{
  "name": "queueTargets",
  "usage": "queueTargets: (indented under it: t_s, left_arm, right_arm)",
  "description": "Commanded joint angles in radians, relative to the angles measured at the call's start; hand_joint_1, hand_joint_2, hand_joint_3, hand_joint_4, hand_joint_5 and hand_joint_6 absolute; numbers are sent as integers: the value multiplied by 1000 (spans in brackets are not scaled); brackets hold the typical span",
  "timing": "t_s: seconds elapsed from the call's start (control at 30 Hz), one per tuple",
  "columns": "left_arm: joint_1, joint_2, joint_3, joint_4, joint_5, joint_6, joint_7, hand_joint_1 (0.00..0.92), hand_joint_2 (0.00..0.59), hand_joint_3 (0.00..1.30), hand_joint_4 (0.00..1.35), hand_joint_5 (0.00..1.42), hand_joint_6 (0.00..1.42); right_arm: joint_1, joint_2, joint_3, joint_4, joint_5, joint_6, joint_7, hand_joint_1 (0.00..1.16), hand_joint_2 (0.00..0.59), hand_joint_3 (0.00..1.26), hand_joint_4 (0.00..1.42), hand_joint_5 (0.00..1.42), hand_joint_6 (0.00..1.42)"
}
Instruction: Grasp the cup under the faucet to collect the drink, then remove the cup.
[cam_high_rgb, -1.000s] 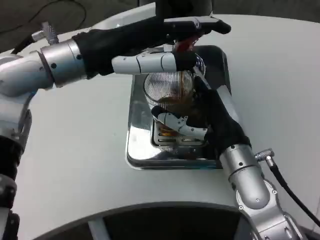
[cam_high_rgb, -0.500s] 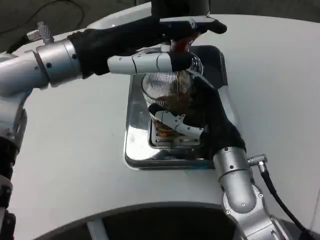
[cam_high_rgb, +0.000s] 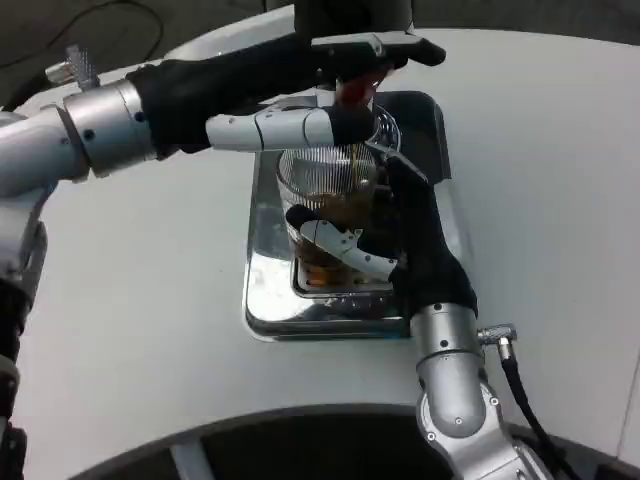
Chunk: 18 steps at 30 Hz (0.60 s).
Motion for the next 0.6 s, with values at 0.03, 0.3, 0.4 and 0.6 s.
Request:
queueTargets:
  t_s: [0.03,0.3,0.4,0.6]
  left_arm:
    - [52,24,0,24,22,0,-17,0,100,109,38,60,21]
    - [67,8,55,8,-32,-17,-2,0,100,100,50,89,45]
    - [79,-4,91,-14,-76,-28,12,0,99,96,50,96,62]
    - [103,-30,159,-73,-150,-30,26,0,98,86,50,128,90]
  right_arm:
    - [11,25,10,30,-10,0,-24,805,232,365,446,499,349]
    - [17,28,16,24,-18,-1,-54,810,240,401,489,541,397]
    - [25,25,14,12,-22,-1,-63,810,240,414,506,561,412]
    - [44,18,14,-13,-27,1,-72,806,247,437,528,583,430]
